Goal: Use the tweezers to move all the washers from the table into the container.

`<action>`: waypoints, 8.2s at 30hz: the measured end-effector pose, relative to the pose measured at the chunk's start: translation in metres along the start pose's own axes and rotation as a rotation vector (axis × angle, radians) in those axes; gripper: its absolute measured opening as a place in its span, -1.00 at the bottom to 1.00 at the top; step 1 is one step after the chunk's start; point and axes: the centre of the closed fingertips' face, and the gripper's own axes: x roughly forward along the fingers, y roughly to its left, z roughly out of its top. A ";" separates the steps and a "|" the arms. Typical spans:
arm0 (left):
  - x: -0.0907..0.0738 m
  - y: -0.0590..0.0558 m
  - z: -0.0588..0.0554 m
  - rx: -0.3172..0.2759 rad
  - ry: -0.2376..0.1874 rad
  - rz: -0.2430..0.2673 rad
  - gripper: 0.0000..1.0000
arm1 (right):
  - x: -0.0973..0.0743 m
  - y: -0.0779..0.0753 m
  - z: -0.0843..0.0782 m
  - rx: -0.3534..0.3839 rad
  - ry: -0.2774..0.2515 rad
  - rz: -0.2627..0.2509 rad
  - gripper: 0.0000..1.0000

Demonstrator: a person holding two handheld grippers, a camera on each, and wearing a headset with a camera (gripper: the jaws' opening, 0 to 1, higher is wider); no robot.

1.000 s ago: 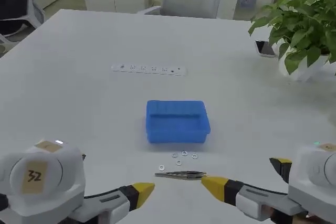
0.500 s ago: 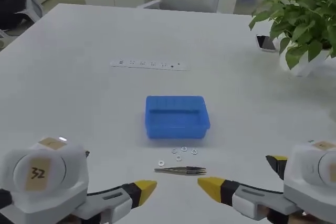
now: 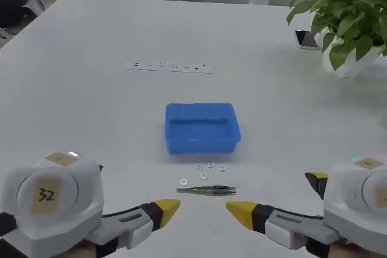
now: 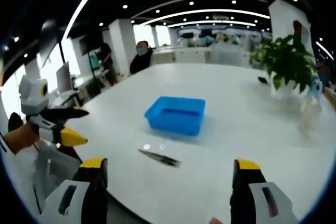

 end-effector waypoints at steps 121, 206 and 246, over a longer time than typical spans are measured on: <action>0.037 -0.089 -0.008 0.780 0.191 -0.571 -1.00 | 0.077 0.094 -0.038 -0.621 0.262 0.434 -0.71; -0.020 0.047 -0.022 0.097 -0.121 0.213 0.71 | 0.118 0.066 0.012 -0.570 0.190 0.378 -0.94; -0.009 0.053 -0.037 0.222 -0.041 0.273 0.83 | 0.122 0.069 0.018 -0.494 0.208 0.373 -0.97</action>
